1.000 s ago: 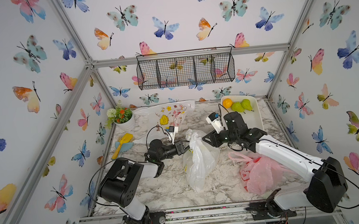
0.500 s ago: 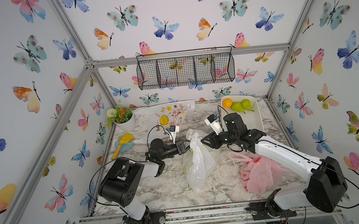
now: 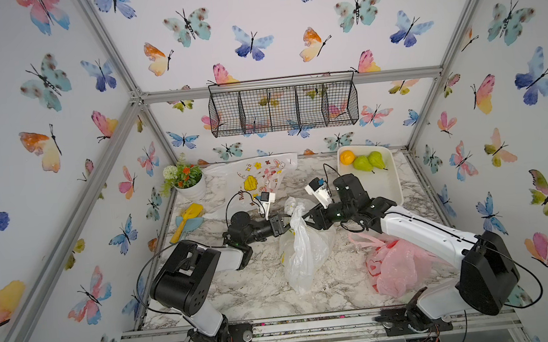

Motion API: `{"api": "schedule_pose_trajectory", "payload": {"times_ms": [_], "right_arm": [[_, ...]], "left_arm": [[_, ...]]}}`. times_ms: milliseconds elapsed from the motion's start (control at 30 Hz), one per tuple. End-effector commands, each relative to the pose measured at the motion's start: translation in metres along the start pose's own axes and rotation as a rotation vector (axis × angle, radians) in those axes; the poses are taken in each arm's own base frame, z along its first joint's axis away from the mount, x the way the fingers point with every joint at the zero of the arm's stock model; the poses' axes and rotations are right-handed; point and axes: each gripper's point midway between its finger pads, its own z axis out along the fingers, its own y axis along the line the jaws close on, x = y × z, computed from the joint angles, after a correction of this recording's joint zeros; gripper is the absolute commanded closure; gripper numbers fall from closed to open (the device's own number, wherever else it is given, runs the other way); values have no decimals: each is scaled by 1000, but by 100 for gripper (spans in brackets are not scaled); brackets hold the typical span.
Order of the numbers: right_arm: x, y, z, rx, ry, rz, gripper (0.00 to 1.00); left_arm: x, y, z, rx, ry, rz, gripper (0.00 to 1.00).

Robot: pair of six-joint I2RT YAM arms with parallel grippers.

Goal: Place the pears into plastic bags & tie knots
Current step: Tie the plastic bag at the center of the board.

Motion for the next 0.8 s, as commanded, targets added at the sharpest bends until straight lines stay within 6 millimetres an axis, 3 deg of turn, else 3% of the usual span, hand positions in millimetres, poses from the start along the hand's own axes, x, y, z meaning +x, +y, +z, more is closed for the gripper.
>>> {"api": "schedule_pose_trajectory", "payload": {"times_ms": [0,233,367,500,533,767], "right_arm": [[-16,6,2,-14,-36,-27,58],[-29,9,1,-23,-60,-36,62],[-27,7,4,-19,-49,-36,72],[-21,1,4,15,-34,-27,93],[-19,-4,2,46,-35,-18,97],[-3,-28,-40,188,-58,19,97]], "left_arm": [[-1,-8,5,34,17,39,100],[2,-9,5,41,31,45,100],[2,-10,5,44,32,47,100],[-4,-11,3,30,20,56,100],[-7,-11,2,19,14,64,100],[-27,-1,-19,-148,1,109,100]]}}
